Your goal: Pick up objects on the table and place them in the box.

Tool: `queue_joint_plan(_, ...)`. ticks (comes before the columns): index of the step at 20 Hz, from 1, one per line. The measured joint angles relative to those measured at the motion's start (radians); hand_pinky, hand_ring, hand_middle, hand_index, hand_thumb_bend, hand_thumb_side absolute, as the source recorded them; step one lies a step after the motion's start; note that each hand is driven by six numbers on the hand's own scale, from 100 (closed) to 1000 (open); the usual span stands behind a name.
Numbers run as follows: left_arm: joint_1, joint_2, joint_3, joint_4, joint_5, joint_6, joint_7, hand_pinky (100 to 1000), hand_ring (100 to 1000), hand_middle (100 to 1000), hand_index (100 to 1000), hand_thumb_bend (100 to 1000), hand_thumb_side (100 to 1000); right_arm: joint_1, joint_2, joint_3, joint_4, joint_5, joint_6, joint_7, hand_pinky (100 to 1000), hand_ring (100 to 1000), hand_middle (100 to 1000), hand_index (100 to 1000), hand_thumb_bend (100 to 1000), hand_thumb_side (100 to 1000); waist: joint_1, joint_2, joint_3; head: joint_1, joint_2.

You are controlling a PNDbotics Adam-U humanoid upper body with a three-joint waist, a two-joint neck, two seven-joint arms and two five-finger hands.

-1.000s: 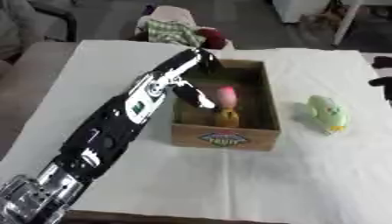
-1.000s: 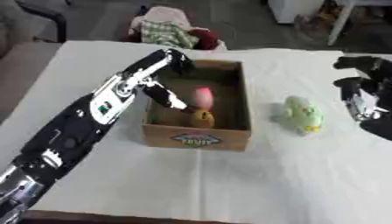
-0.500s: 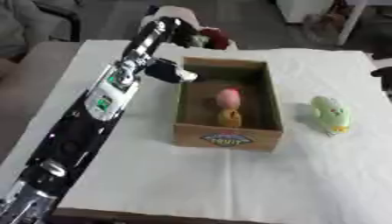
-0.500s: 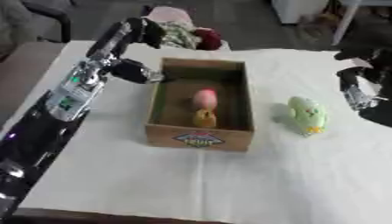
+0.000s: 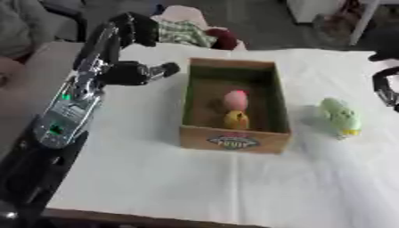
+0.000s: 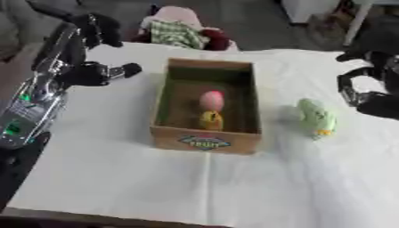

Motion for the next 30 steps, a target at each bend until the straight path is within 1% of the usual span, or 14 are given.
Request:
queue_joint_plan(3,0.039,-0.001,0.017,-0.022,0.006,0.01,0.013,680,560,520,670,744,100,-0.011,0.01,0.004,0.076,0.114,-0.023,-0.017,810,1000,862,843,100,213,0.004,0.0,0.006,-0.005,0.0)
queue_joint_plan(5,0.056,-0.008,0.026,-0.028,0.007,0.015,0.018,680,559,519,670,743,100,-0.014,0.02,0.004,0.121,0.181,-0.028,-0.037,809,1000,862,843,100,215,0.005,0.001,0.007,-0.008,0.0)
queue_joint_plan(8,0.072,-0.019,0.033,-0.03,0.011,0.022,0.023,680,559,519,671,743,100,-0.018,0.034,0.003,0.175,0.26,-0.023,-0.076,804,1000,857,844,100,222,0.005,0.002,0.011,-0.01,0.0)
queue_joint_plan(11,0.081,-0.026,0.038,-0.031,0.013,0.026,0.023,679,557,518,670,741,100,-0.021,0.045,0.003,0.209,0.318,-0.009,-0.104,799,1000,852,845,100,226,0.005,0.004,0.013,-0.011,0.0)
queue_joint_plan(16,0.096,-0.032,0.044,-0.031,0.014,0.031,0.021,679,556,517,671,738,100,-0.022,0.055,0.003,0.231,0.382,0.015,-0.124,793,1000,848,849,100,237,0.005,0.006,0.015,-0.015,0.0)
queue_joint_plan(24,0.103,-0.036,0.045,-0.031,0.013,0.035,0.023,678,555,515,670,734,100,-0.025,0.057,0.004,0.231,0.434,0.031,-0.1,792,1000,852,853,100,243,0.005,0.005,0.017,-0.017,0.0)
queue_joint_plan(25,0.104,-0.036,0.045,-0.031,0.013,0.036,0.023,677,554,514,669,722,100,-0.025,0.058,0.004,0.231,0.438,0.032,-0.098,780,1000,852,853,100,278,0.005,0.005,0.017,-0.017,0.0)
queue_joint_plan(29,0.109,-0.038,0.045,-0.031,0.013,0.04,0.022,676,552,513,668,716,100,-0.026,0.058,0.01,0.231,0.473,0.034,-0.079,751,1000,852,866,100,313,0.005,0.003,0.018,-0.018,0.0)
queue_joint_plan(30,0.113,-0.041,0.045,-0.031,0.013,0.041,0.023,676,552,512,668,715,100,-0.026,0.058,0.01,0.231,0.489,0.035,-0.078,749,1000,855,873,100,334,0.005,0.003,0.018,-0.018,0.0)
